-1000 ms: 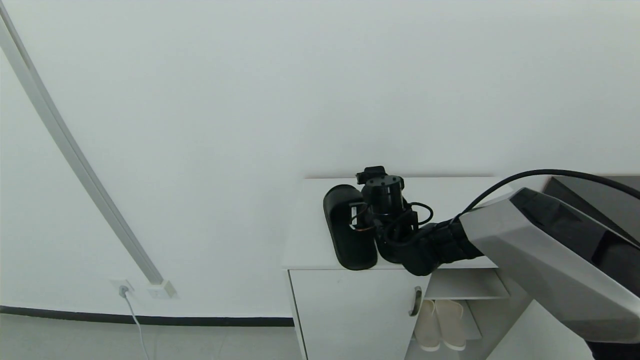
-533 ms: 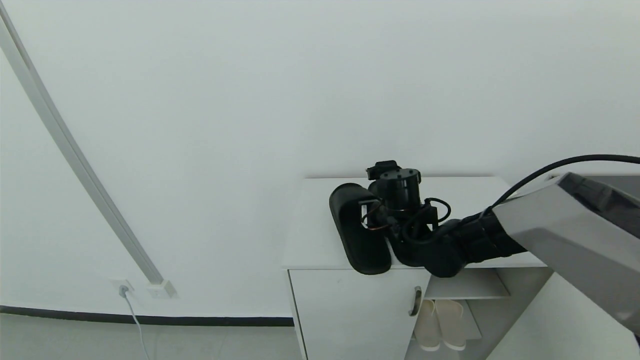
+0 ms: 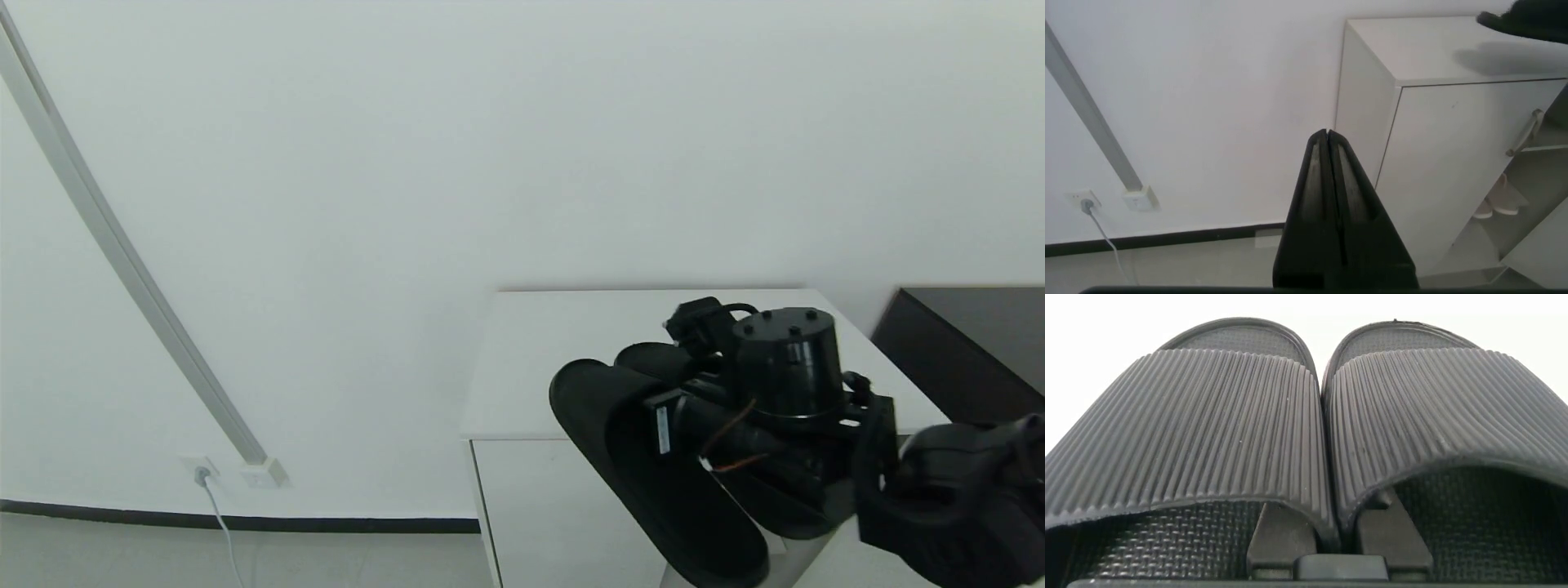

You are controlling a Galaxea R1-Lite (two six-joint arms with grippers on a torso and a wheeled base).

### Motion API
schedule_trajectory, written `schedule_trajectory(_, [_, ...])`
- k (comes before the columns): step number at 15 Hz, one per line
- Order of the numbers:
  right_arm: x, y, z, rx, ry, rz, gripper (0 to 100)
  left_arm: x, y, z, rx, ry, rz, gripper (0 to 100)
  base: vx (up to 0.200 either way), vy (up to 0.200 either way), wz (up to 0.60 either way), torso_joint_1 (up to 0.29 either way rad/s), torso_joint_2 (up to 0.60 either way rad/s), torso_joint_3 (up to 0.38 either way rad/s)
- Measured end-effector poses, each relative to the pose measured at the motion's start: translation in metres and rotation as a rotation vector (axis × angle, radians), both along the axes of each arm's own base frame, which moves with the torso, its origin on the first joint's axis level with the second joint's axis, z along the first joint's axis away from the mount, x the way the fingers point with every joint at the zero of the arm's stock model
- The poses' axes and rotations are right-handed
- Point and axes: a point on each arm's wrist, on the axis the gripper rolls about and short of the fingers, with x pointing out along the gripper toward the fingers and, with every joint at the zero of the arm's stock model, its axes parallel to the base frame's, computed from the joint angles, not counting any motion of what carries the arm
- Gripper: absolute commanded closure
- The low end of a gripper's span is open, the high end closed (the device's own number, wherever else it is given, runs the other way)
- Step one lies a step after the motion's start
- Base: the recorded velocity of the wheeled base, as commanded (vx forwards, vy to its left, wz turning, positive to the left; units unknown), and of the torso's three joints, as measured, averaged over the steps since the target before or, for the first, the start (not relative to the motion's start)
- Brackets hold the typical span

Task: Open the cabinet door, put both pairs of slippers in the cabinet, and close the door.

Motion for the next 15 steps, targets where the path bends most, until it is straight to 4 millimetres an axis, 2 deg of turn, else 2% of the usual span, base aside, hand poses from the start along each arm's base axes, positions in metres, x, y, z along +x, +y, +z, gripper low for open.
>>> schedule_trajectory(1, [-0.011, -0.007, 0.001, 0.009, 0.015, 0.035, 100, 0.000, 0.000, 0.000, 0.000, 0.000, 0.000, 100, 0.000, 0.000, 0.00, 0.000, 0.00, 0.000])
schedule_trajectory(3, [-0.021, -0.015, 0.004, 0.018, 0.015, 0.052, 100, 0.000, 0.000, 0.000, -0.001, 0.000, 0.000, 100, 0.000, 0.000, 0.00, 0.000, 0.00, 0.000])
schedule_trajectory(12, [-0.026, -0.019, 0.012, 0.053, -0.006, 0.042, 100, 0.000, 0.000, 0.000, -0.001, 0.001, 0.000, 100, 0.000, 0.000, 0.00, 0.000, 0.00, 0.000])
schedule_trajectory(15, [-0.028, -0.018, 0.011, 0.060, -0.018, 0.047, 100, 0.000, 0.000, 0.000, -0.001, 0.000, -0.001, 100, -0.200, 0.000, 0.00, 0.012, 0.00, 0.002])
